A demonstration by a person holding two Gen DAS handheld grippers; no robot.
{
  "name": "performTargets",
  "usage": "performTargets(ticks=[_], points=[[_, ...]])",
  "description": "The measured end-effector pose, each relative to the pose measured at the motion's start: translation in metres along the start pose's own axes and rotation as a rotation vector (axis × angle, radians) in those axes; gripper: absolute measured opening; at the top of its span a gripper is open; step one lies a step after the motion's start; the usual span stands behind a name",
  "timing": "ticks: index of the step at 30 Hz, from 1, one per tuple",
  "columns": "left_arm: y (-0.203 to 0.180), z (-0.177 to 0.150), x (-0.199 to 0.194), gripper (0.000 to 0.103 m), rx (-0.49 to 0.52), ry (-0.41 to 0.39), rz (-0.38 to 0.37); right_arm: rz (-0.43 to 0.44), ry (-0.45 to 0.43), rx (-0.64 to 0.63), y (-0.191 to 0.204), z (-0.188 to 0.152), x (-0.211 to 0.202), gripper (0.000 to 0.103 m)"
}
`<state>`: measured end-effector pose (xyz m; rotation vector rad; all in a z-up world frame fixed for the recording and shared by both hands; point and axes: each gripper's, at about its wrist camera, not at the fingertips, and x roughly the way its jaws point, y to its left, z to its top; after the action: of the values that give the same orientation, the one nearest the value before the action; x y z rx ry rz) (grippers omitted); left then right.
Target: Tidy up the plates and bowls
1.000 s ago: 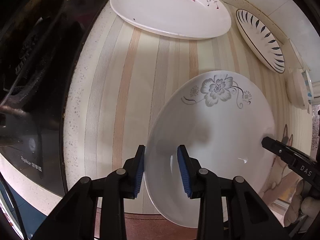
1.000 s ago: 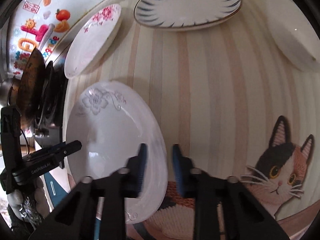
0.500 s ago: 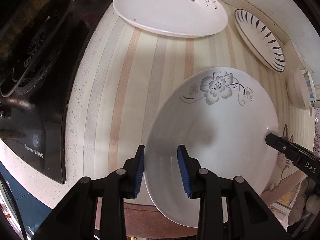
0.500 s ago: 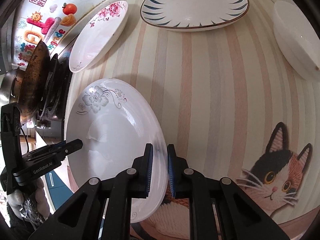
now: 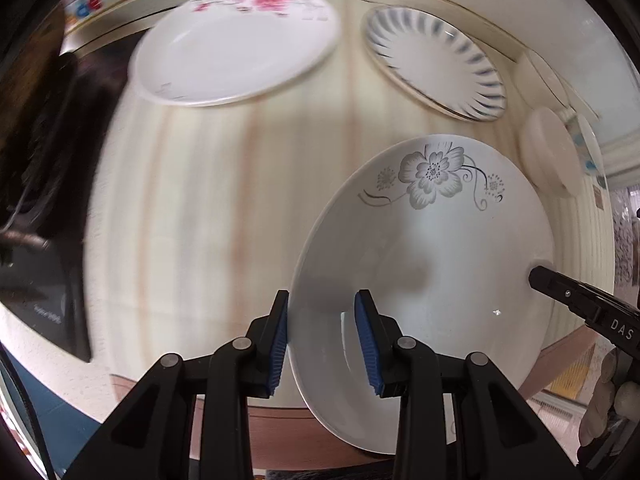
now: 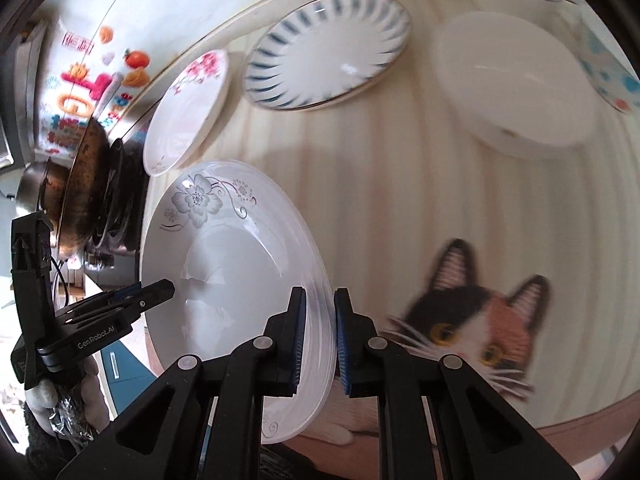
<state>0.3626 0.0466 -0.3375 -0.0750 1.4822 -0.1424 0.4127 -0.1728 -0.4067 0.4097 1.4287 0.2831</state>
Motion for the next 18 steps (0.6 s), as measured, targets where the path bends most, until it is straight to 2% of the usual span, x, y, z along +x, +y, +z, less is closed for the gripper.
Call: performTargets(ticks=[4,11,18], points=[[-0.035,0.007,0.015,0.03,0.028,0.02,-0.013,-0.016,-0.005,0.052,-0.037,-0.007,-0.013,0.016],[-0.069,0.016,0.03,0.03,0.058,0.034,-0.005,-0.037,-0.008,0.122,-0.087,-0.014,-0.019,0.016],[-0.076,0.017,0.031,0.03,0.058,0.028,0.012,-0.038,0.002,0.139,-0.112,-0.01,-0.018,0.016]])
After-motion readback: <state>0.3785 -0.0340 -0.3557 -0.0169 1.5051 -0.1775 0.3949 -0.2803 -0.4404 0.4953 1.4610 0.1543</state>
